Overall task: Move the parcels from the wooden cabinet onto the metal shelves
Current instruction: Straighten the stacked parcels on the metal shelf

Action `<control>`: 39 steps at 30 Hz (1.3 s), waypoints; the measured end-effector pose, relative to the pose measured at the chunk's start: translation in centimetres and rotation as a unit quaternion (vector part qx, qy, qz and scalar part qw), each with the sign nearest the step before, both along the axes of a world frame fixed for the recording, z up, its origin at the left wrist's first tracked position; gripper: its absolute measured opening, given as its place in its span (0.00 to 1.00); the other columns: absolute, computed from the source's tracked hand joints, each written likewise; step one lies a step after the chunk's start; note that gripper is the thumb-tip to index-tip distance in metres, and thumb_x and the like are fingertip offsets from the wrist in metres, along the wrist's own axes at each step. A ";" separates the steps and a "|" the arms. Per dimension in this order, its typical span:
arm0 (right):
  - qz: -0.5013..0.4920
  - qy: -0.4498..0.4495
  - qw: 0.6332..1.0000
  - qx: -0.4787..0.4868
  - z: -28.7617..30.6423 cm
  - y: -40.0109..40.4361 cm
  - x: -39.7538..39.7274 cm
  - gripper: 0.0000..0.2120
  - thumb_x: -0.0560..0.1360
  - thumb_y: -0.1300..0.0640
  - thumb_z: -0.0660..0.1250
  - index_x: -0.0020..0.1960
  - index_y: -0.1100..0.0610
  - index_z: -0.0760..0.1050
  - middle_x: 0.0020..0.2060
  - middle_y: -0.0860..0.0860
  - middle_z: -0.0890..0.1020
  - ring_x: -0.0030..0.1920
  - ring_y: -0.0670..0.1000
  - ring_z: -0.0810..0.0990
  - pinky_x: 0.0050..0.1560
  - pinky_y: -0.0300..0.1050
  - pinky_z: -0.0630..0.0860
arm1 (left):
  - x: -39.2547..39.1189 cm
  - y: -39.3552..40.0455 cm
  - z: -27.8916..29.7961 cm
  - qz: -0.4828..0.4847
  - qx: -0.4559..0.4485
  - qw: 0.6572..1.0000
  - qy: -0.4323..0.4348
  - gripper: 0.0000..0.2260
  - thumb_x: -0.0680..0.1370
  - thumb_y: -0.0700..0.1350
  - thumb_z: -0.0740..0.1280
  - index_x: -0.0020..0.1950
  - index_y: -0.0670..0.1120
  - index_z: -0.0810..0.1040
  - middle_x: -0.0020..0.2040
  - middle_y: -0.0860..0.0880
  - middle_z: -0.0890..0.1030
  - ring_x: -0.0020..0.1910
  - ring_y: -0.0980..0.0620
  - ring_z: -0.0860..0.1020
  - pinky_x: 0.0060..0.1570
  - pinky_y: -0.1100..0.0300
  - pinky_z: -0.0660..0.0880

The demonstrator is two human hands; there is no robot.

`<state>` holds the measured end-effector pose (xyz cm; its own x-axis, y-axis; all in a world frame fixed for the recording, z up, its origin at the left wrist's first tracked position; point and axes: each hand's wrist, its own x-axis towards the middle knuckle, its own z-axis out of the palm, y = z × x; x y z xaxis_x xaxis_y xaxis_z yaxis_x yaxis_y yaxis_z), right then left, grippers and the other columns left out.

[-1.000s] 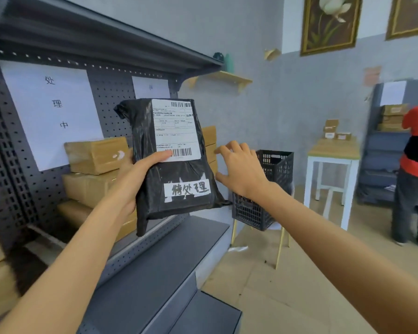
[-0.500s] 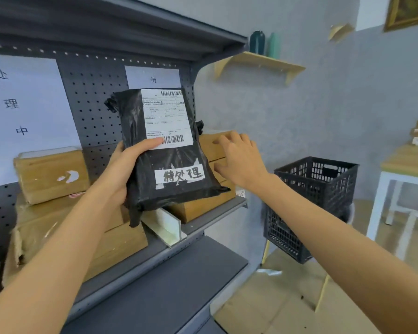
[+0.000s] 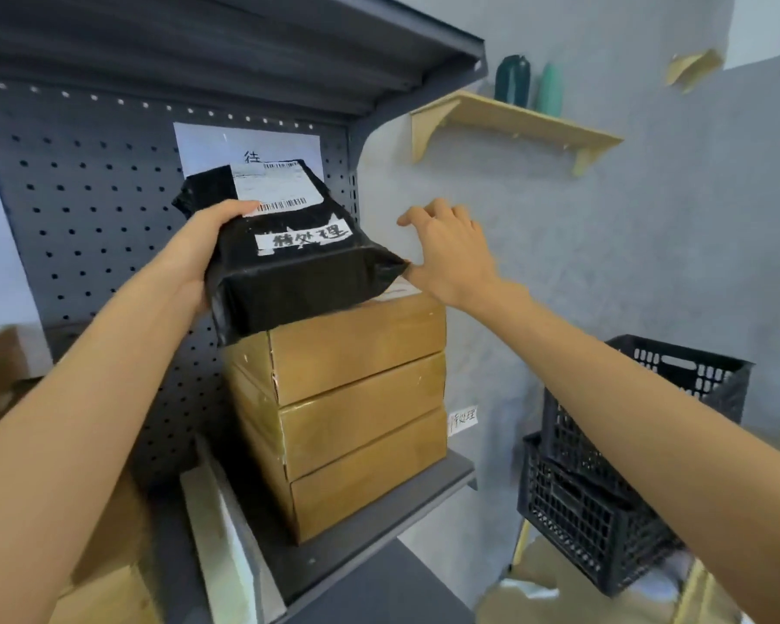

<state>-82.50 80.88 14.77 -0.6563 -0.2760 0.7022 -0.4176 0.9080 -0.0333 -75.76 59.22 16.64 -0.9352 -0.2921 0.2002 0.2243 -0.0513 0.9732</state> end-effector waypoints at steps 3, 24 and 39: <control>0.017 -0.002 1.000 -0.004 0.7 -0.2 -3.5 0.25 0.77 0.50 0.65 0.71 0.56 0.65 0.66 0.57 0.69 0.66 0.61 0.66 0.63 0.51 0.64 | -2.3 0.2 0.8 0.033 -0.005 0.999 -0.023 0.06 0.76 0.51 0.66 0.46 0.49 0.77 0.26 0.53 0.81 0.23 0.56 0.79 0.23 0.66 0.76; 0.191 -0.040 0.981 0.006 1.1 -3.1 -13.4 0.26 0.76 0.57 0.66 0.72 0.56 0.65 0.67 0.57 0.68 0.67 0.59 0.64 0.66 0.52 0.63 | -8.8 -0.1 1.3 0.236 -0.189 0.944 -0.131 0.14 0.81 0.45 0.59 0.36 0.43 0.69 0.15 0.51 0.72 0.12 0.58 0.69 0.20 0.67 0.69; 0.193 -0.033 0.981 0.003 0.5 -0.8 -12.4 0.23 0.77 0.55 0.65 0.71 0.55 0.66 0.66 0.56 0.69 0.67 0.59 0.65 0.64 0.51 0.63 | -8.2 1.0 1.0 0.238 -0.167 0.945 -0.151 0.13 0.81 0.47 0.60 0.38 0.43 0.69 0.19 0.47 0.74 0.13 0.56 0.71 0.23 0.65 0.70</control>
<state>-94.91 80.06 15.28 -0.5452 -0.5175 0.6595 -0.7278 0.6826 -0.0662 -83.95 60.21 17.65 -0.7424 -0.6623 0.1009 -0.1462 0.3071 0.9404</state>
